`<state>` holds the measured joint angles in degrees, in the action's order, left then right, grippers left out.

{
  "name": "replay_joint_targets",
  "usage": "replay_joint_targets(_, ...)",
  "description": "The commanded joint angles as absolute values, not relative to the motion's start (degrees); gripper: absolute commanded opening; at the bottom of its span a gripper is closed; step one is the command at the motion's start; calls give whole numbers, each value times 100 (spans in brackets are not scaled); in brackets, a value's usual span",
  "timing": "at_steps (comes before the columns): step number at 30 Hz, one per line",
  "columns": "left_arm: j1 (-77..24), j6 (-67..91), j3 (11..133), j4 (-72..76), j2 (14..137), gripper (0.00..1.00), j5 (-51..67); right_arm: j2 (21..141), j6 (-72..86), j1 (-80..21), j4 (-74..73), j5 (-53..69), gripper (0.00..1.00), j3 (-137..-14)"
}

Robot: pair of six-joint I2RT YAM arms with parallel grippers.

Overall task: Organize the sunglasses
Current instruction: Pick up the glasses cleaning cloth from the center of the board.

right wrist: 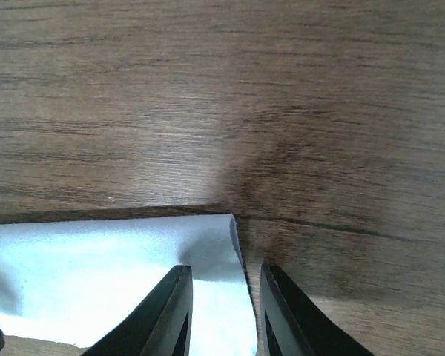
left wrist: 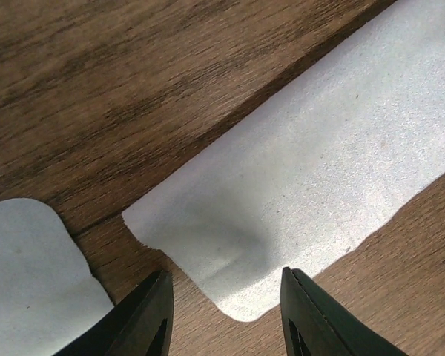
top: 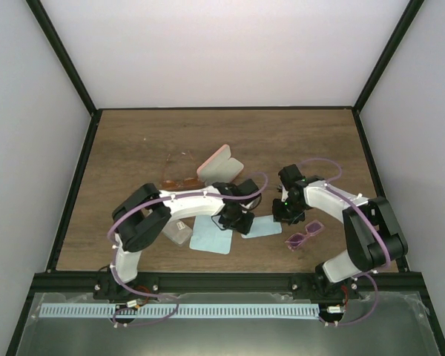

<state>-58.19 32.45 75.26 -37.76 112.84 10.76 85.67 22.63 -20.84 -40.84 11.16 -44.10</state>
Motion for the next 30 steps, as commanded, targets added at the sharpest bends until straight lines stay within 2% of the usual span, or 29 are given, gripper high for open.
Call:
replay_joint_targets(1,-5884,3276,7577,-3841,11622,42,1255,8617,2182,-2145,-4032,1241,26,-4348)
replay_joint_targets(5,-5882,3291,7573,-3861,11625,38,1231,8629,2151,-2145,-4013,1311,24,-4341)
replay_joint_targets(7,-5883,3296,7573,-3866,11626,33,1230,8652,2145,-2145,-3988,1390,23,-4321)
replay_joint_targets(18,-5880,3318,7607,-3967,11715,17,1175,8655,2134,-2160,-3962,1457,18,-4303)
replay_joint_targets(22,-5874,3327,7616,-3998,11725,14,1143,8667,2129,-2150,-3955,1467,12,-4306)
replay_joint_targets(26,-5876,3348,7621,-4033,11720,5,1079,8608,2126,-2154,-3946,1458,6,-4328)
replay_joint_targets(30,-5880,3348,7621,-4017,11684,4,1019,8548,2127,-2161,-3935,1488,2,-4355)
